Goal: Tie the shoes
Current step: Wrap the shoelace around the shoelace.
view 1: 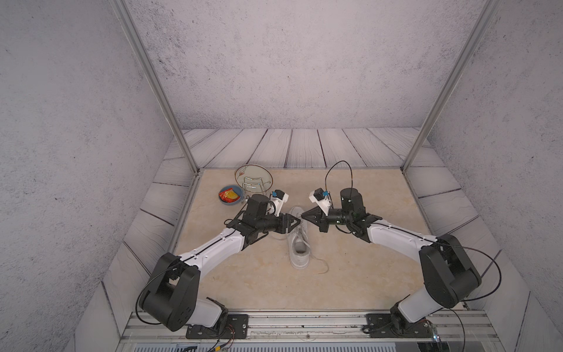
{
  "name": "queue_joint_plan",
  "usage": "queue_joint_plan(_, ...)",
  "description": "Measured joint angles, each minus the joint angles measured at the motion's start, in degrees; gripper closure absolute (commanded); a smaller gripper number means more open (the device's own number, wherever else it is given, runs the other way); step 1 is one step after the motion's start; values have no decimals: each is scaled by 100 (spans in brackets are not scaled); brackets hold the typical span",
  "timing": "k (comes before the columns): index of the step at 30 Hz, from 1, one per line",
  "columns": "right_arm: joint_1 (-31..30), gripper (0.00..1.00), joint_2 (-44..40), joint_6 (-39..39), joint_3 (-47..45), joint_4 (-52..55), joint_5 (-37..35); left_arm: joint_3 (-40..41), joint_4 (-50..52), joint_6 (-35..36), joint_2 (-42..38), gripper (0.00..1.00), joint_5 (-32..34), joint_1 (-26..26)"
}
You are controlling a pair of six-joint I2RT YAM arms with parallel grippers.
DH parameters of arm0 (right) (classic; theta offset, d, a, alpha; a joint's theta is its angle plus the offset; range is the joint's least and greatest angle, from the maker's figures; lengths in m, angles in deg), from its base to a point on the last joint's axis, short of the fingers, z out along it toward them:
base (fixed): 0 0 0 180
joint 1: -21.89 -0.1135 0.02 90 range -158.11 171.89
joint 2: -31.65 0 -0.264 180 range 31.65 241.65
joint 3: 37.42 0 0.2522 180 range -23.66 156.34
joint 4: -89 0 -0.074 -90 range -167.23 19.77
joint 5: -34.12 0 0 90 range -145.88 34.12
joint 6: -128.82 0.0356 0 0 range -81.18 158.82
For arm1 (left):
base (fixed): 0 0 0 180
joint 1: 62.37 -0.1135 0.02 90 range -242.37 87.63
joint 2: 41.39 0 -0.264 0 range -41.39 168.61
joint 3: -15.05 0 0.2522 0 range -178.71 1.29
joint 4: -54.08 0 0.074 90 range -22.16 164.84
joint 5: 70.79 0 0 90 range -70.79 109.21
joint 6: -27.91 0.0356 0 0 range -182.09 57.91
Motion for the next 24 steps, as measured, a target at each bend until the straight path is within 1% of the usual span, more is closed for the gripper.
queue_joint_plan(3, 0, 100, 0, 0, 0, 0, 2, -15, -90, 116, 94, 58, 22, -17)
queue_joint_plan(7, 0, 100, 0, -2, 0, 4, 2, -15, -433, 308, 269, 63, -153, -20)
queue_joint_plan(10, 0, 100, 0, -2, 0, 17, 4, -4, -719, 420, 372, 70, -295, -20)
queue_joint_plan(14, 0, 100, 0, -2, 0, 44, -9, 0, -903, 573, 431, 81, -461, -20)
queue_joint_plan(15, 0, 96, 0, -2, 0, 50, -17, 2, -916, 608, 431, 83, -490, -20)
queue_joint_plan(17, 0, 84, 0, -17, 0, 105, -57, 7, -920, 684, 428, 86, -531, -20)
queue_joint_plan(19, 0, 75, -28, -68, 0, 225, -151, 17, -922, 750, 424, 90, -546, -20)
queue_joint_plan(21, 0, 64, -155, -142, -24, 439, -286, 72, -931, 809, 387, 92, -538, -20)
queue_joint_plan(24, 0, 54, -623, -254, -116, 909, -581, 205, -911, 852, 260, 94, -498, -20)
